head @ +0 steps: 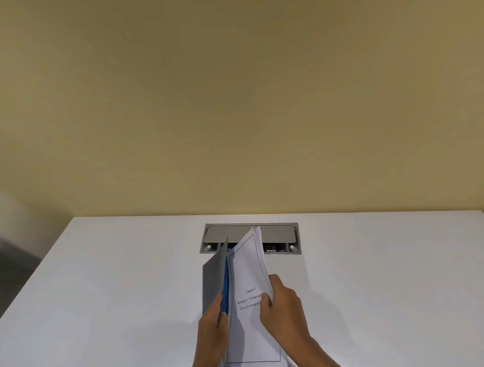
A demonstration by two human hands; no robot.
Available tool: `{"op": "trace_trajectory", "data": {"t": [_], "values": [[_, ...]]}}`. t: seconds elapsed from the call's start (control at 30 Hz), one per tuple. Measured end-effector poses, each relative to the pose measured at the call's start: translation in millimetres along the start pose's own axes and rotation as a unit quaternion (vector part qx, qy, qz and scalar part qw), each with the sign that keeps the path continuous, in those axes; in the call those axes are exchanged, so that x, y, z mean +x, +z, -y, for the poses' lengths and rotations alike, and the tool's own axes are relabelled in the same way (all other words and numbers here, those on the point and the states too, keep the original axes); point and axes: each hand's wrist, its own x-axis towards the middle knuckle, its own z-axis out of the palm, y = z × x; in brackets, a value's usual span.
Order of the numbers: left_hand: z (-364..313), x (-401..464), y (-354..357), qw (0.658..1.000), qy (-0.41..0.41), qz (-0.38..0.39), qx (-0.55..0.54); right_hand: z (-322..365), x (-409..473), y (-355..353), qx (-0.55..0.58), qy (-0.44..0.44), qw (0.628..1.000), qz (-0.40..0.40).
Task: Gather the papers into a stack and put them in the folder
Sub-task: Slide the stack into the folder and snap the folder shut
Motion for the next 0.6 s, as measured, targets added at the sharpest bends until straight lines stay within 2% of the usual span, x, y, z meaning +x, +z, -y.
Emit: {"op": "trace_trajectory", "data": {"t": [0.37,0.6], "values": [[4.6,1.8,-1.9,1.0,0.003,-0.005,-0.026,19.1,21.8,45.5,-0.027,0.018,0.999,0.029],[6.6,2.1,-2.0,0.999,-0.005,0.009,-0.042,22.0,25.6,83.2,-0.033,0.073,0.996,0.03]]}}
